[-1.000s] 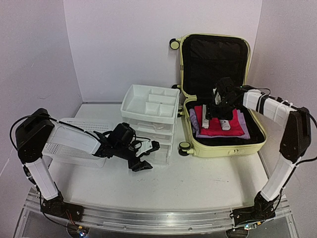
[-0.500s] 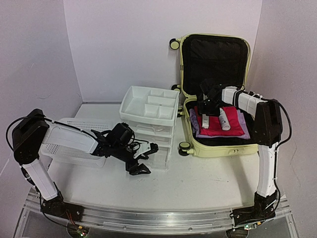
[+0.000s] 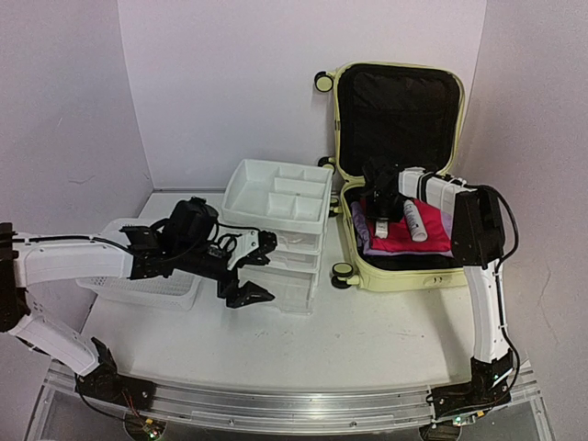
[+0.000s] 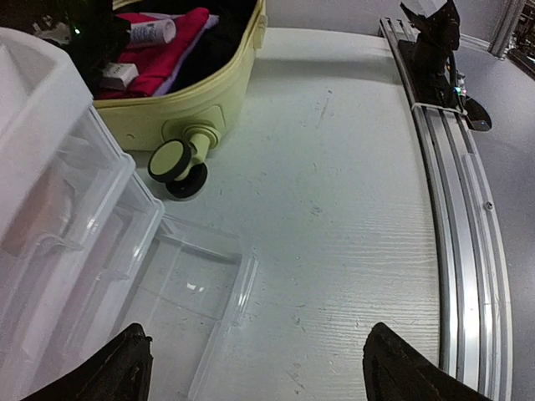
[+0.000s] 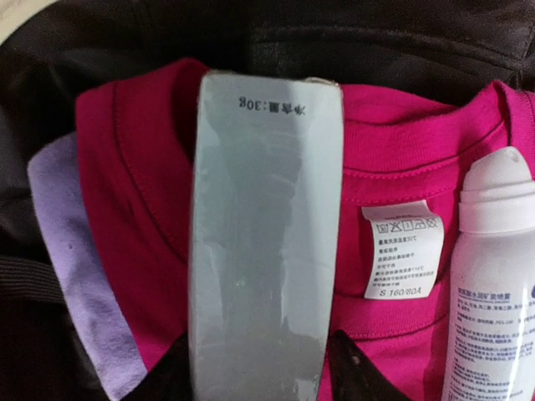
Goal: Open, take out, and arrange the luggage
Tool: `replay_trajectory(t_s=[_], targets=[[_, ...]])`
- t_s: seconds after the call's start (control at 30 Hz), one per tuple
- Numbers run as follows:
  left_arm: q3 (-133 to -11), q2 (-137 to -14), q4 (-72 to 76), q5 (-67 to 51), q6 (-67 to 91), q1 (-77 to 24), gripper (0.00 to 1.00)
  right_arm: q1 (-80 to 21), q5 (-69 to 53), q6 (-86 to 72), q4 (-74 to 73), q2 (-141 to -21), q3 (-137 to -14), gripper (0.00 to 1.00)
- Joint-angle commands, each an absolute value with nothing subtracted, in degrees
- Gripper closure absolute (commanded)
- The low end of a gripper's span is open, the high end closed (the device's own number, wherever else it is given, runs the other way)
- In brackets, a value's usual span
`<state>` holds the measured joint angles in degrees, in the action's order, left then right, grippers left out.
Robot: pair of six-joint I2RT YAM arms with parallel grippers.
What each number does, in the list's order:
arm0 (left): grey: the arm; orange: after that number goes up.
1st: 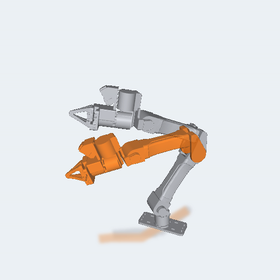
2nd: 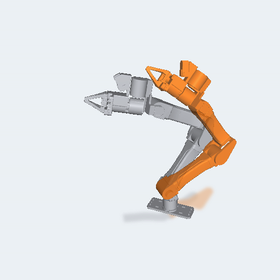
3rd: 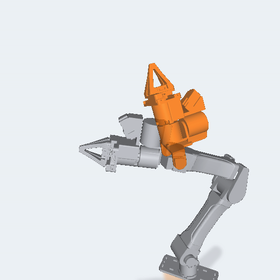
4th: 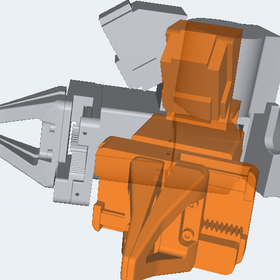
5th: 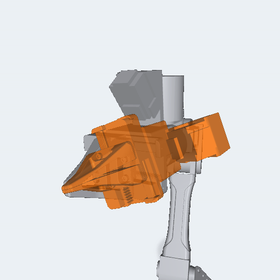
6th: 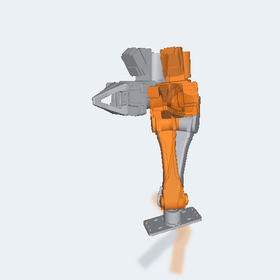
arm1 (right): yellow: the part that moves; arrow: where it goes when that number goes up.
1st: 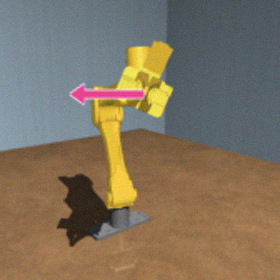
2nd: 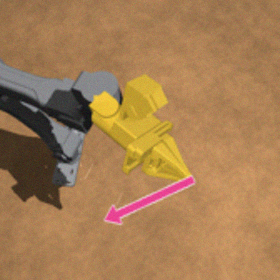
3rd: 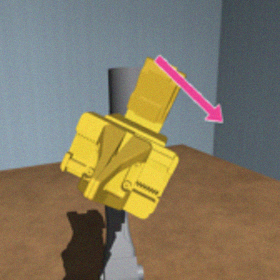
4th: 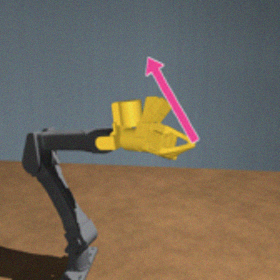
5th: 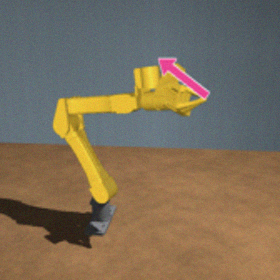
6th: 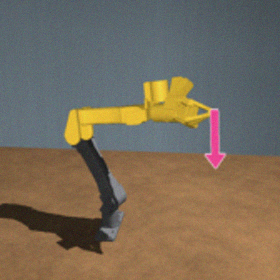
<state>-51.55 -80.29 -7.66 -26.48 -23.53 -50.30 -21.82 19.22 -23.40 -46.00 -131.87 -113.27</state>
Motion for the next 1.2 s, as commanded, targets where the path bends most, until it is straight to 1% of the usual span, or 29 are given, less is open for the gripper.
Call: replay_trajectory(t_s=[0.0, 0.13, 0.23, 0.37, 0.47, 0.53, 0.6, 0.73, 0.8, 0.87, 0.97, 1.07, 1.17], targets=[[-52.43, -72.49, -7.95, -20.92, -22.17, -50.45, 0.11, -21.73, 22.47, -25.24, -46.08, -130.95, -115.25, 0.56], [-51.95, -67.89, -7.90, -15.05, -22.06, -50.38, 0.09, -21.72, 22.03, -24.59, -45.67, -127.91, -113.48, 0.66], [-51.71, -65.91, -7.83, -11.85, -22.30, -50.36, 0.09, -21.71, 20.76, -23.41, -45.49, -124.93, -112.70, 0.71], [-51.66, -64.93, -7.78, -8.66, -22.30, -50.28, 0.09, -21.60, 16.10, -20.80, -45.22, -118.89, -110.92, 0.72], [-51.47, -64.98, -7.70, -6.38, -21.96, -50.06, 0.08, -21.29, 10.40, -17.93, -44.21, -112.86, -106.32, 0.73], [-51.27, -64.95, -7.62, -5.29, -21.37, -49.85, 0.08, -21.23, 5.08, -14.65, -43.16, -108.48, -102.34, 0.76], [-51.03, -64.82, -7.56, -4.14, -20.61, -49.52, 0.08, -21.23, -3.01, -10.49, -42.06, -103.79, -97.22, 0.77], [-50.65, -64.23, -6.94, -1.92, -19.59, -48.82, 0.08, -21.35, -23.17, -2.85, -38.72, -93.33, -84.77, 0.76], [-50.34, -63.98, -6.42, -0.93, -19.19, -48.13, 0.08, -22.25, -30.83, -0.51, -38.46, -88.24, -80.26, 0.76], [-50.16, -63.91, -5.69, -0.56, -18.56, -47.41, 0.08, -24.48, -34.01, 1.57, -38.03, -84.47, -76.69, 0.74], [-50.33, -64.21, -4.59, 3.01, -17.18, -46.13, 0.08, -30.85, -33.71, 2.11, -37.00, -82.02, -74.03, 0.72], [-50.86, -64.30, -3.92, 6.93, -14.59, -44.97, 0.08, -39.38, -29.90, 3.95, -36.64, -83.70, -74.67, 0.72], [-50.77, -63.41, -3.71, 9.76, -12.58, -44.31, 0.08, -46.30, -27.55, 6.46, -35.18, -88.22, -77.17, 0.72]])
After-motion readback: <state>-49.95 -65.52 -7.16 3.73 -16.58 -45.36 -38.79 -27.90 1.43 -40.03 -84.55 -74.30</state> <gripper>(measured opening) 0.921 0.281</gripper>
